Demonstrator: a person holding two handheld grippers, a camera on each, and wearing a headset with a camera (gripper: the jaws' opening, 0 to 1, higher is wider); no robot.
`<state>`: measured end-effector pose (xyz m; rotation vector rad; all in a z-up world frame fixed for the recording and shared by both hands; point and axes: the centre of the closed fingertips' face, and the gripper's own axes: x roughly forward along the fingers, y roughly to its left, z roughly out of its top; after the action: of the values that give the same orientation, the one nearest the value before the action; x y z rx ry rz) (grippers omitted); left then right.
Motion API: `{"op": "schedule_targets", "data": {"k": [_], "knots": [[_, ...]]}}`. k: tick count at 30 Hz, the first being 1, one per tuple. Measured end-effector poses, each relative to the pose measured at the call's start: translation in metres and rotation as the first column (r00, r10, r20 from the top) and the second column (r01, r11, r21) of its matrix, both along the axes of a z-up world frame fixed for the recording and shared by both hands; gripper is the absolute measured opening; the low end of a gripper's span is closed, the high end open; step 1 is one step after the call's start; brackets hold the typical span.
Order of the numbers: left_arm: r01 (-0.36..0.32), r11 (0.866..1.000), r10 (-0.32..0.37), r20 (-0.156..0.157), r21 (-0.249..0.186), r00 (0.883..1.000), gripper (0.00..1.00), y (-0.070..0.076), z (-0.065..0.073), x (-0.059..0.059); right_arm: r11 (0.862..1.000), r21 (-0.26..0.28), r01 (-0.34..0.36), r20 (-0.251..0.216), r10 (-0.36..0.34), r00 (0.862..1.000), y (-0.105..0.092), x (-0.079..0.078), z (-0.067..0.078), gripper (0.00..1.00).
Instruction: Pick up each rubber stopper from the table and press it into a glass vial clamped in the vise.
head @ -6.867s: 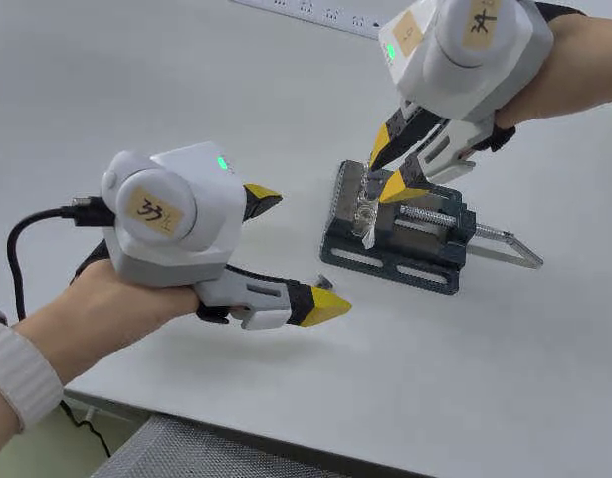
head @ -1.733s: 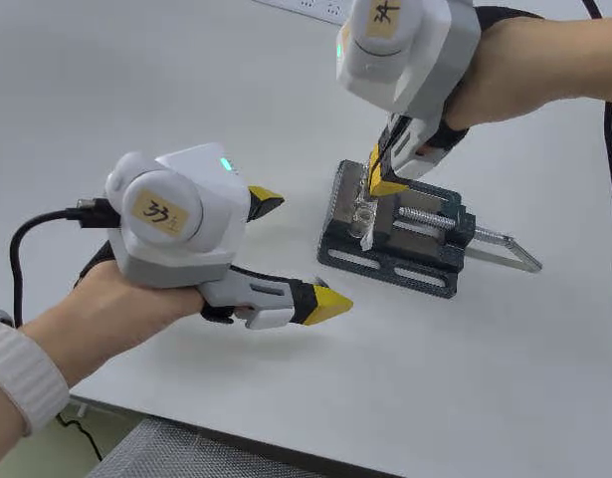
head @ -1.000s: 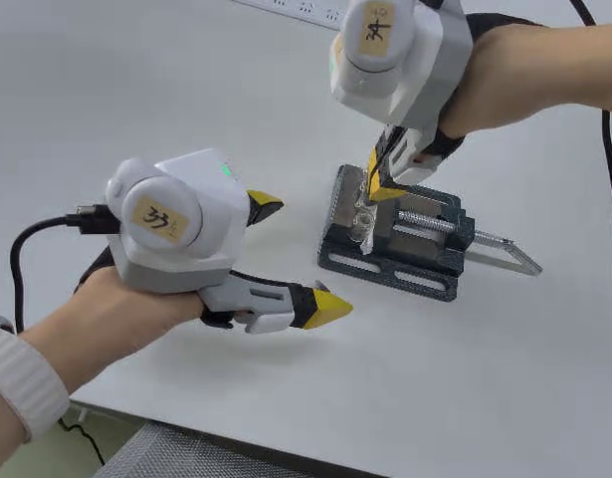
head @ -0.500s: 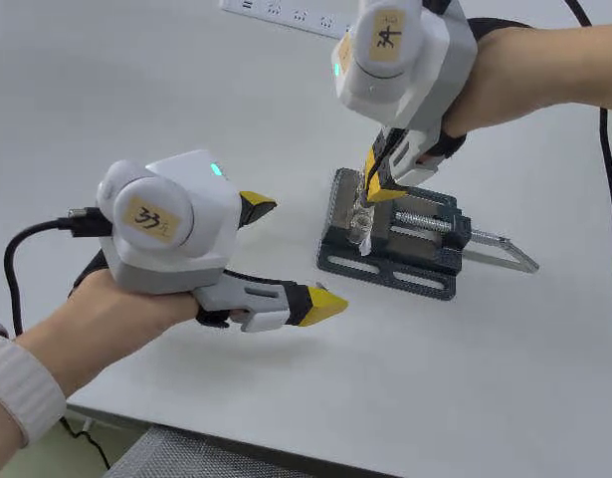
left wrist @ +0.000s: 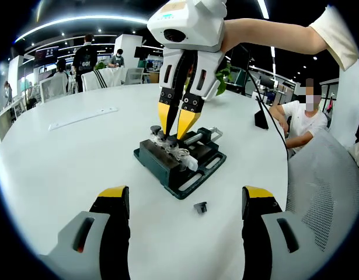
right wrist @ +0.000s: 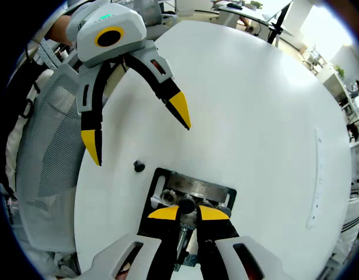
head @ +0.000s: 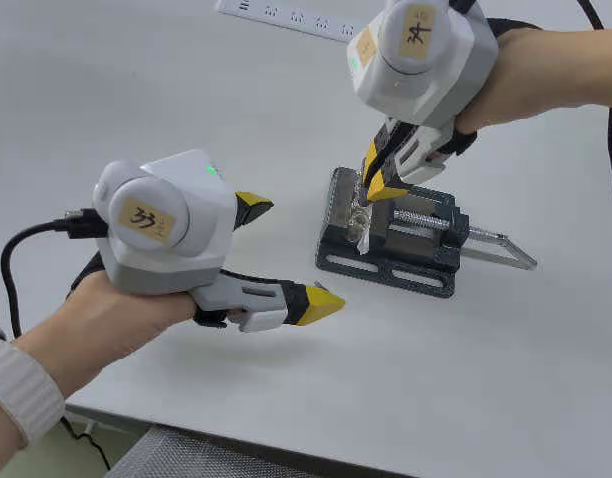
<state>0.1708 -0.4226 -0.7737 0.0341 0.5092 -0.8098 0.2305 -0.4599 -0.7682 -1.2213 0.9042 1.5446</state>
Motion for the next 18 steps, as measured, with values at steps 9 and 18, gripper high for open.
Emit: {"op": "schedule_targets", "data": {"k": [9, 18], "knots": [[-0.003, 1.000, 0.003, -0.006, -0.003, 1.000, 0.78, -0.001, 0.001, 0.000, 0.994, 0.089, 0.056, -0.040, -0.053, 0.998, -0.006, -0.012, 0.006, 0.25], [-0.010, 1.000, 0.010, -0.008, 0.001, 1.000, 0.76, 0.002, 0.001, 0.000, 0.973, 0.184, 0.141, -0.081, -0.128, 0.988, -0.010, -0.026, 0.007, 0.53]]}}
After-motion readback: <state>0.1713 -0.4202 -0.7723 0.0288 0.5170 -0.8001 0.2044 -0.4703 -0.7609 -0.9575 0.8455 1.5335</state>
